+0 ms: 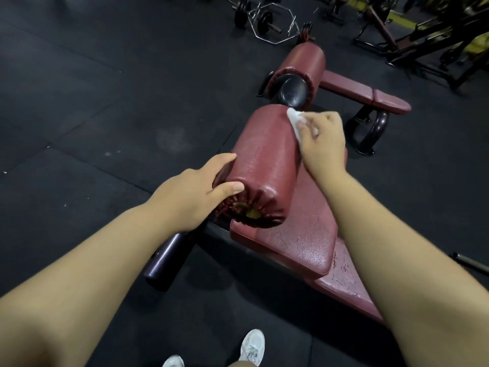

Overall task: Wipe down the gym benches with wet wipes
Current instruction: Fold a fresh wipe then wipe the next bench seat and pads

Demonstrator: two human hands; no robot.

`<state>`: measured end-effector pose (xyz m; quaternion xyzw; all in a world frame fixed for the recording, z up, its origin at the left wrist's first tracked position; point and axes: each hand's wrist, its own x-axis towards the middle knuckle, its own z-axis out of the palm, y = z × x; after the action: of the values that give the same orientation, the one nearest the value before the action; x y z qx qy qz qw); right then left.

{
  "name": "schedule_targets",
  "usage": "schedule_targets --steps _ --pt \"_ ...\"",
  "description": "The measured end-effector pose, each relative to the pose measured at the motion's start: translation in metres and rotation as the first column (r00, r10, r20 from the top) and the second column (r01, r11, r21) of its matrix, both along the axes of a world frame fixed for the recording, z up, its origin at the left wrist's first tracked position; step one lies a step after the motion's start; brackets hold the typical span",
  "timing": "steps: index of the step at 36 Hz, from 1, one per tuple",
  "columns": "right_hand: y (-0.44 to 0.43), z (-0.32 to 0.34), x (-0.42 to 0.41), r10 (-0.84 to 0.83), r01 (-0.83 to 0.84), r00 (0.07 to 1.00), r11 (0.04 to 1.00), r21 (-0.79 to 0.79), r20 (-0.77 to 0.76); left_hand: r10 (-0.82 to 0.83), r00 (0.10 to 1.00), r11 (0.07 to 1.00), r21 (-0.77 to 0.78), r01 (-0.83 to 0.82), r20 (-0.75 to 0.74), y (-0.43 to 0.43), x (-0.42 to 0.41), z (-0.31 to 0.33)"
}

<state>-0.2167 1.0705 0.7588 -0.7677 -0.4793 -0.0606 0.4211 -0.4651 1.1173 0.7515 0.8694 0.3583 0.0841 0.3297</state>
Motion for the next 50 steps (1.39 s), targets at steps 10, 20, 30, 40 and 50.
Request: schedule_targets --steps 10,20,30,40,50 --pt "-0.064 -0.022 -0.072 0.083 -0.085 0.996 0.993 0.079 0.030 0.027 0.997 0.994 -0.108 -0.019 0.071 0.009 -0.010 -0.007" --pt "-0.039 -0.036 -0.065 0.108 -0.110 0.994 0.983 0.148 0.022 -0.015 0.999 0.994 -0.109 0.020 0.046 0.013 -0.010 -0.002" --pt "0.029 -0.003 0.007 -0.033 0.030 0.992 0.999 -0.026 -0.125 -0.001 0.999 0.983 0.182 0.011 -0.055 0.005 0.010 0.018" --pt "-0.068 -0.038 -0.075 0.242 -0.251 0.963 0.966 0.067 0.122 -0.020 0.997 0.997 0.080 0.014 0.078 0.008 0.002 0.008" --pt "0.020 -0.013 0.005 -0.112 0.124 0.969 0.991 0.041 -0.219 -0.057 0.998 0.986 0.158 0.051 0.030 0.004 0.004 0.005"
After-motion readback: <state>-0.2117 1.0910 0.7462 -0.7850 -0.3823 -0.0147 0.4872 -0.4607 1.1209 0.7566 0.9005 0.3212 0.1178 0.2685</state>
